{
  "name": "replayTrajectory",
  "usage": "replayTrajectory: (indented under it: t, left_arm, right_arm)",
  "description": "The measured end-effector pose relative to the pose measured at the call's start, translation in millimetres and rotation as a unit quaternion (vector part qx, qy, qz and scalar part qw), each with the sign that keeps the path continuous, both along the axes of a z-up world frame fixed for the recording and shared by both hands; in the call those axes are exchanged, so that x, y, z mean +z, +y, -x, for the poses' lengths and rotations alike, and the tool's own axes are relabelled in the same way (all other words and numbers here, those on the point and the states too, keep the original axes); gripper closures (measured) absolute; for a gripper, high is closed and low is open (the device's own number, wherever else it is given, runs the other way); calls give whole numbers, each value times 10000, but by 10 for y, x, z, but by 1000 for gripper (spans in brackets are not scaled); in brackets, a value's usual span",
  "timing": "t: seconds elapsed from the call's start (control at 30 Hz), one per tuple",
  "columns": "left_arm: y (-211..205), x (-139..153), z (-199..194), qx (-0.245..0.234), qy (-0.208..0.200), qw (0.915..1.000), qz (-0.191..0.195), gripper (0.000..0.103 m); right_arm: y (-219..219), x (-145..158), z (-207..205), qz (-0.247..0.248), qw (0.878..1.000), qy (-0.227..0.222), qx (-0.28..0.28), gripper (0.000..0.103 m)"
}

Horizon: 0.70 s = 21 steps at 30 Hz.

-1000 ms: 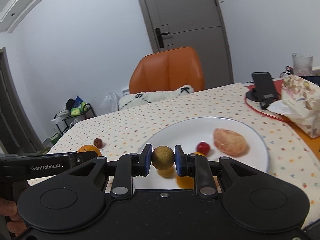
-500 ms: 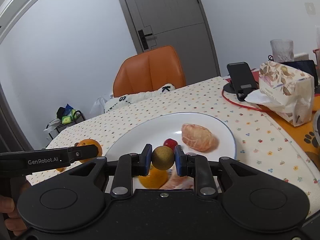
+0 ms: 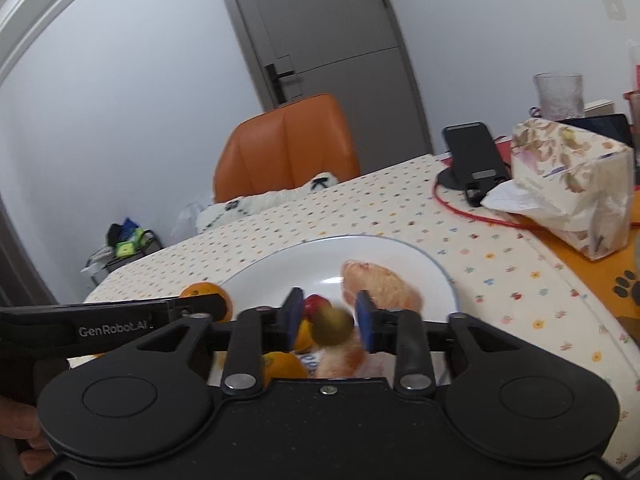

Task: Organize fruits
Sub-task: 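Carry the orange in the left tool while the right tool carries the kiwi to the plate, then open the left tool over the plate while the right tool releases the kiwi there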

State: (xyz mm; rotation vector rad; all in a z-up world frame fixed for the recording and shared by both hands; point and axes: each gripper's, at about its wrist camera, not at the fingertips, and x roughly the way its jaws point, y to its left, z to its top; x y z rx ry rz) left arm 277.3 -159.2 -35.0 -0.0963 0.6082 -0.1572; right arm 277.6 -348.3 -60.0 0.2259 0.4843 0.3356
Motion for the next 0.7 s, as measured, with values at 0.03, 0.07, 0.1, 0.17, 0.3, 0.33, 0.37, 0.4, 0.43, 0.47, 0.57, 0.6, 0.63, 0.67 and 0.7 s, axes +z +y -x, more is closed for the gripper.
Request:
replayTrajectory:
  t: [0.03, 0.07, 0.1, 0.17, 0.3, 0.33, 0.37, 0.4, 0.43, 0.47, 0.57, 0.6, 0.63, 0.67, 0.7]
  left_arm:
    - [2, 7, 5, 41, -61, 10000, -6, 61]
    - [3, 17, 9, 77, -103, 9999, -24, 61]
    - [7, 25, 13, 93, -118, 9999, -30, 60]
    - [21, 35, 20, 117, -97, 9999, -35, 58]
    - [72, 49, 89, 228, -83, 9997, -73, 46]
    - [87, 54, 114, 240, -93, 9996, -87, 43]
    - [102, 62, 137, 252, -101, 9996, -106, 39]
    - [120, 70, 162, 269, -108, 9995, -125, 38]
    - [140, 81, 186, 291, -116, 9994, -138, 35]
    - [161, 93, 211, 317, -126, 9993, -145, 34]
    - [222, 138, 284, 397, -167, 9989, -163, 29]
    - [243, 155, 309, 413, -183, 9988, -172, 28]
    - [261, 170, 333, 430, -195, 9987, -183, 27]
    - [279, 185, 358, 450, -205, 9986, -195, 26]
    - [294, 198, 381, 472, -212, 9984, -207, 25]
  right_arm:
    - [-5, -6, 2, -8, 10000, 9, 28, 64]
    - [-9, -12, 2, -20, 10000, 22, 54, 64]
    - [-13, -16, 3, -16, 10000, 38, 56, 64]
    - [-16, -19, 20, -22, 10000, 56, 51, 63]
    - [-9, 0, 74, -62, 10000, 50, 48, 57]
    - [1, 7, 91, -56, 10000, 41, 54, 56]
    - [13, 16, 106, -57, 10000, 32, 68, 55]
    - [24, 24, 117, -63, 9999, 27, 81, 55]
    - [35, 33, 134, -69, 9999, 21, 90, 54]
    - [48, 43, 152, -73, 9999, 13, 101, 54]
    - [82, 78, 203, -86, 9999, -14, 123, 50]
    - [92, 90, 216, -91, 9999, -23, 133, 49]
    - [105, 102, 233, -95, 9998, -32, 141, 47]
    - [121, 113, 249, -98, 9998, -41, 147, 45]
    - [136, 123, 267, -100, 9998, -52, 151, 42]
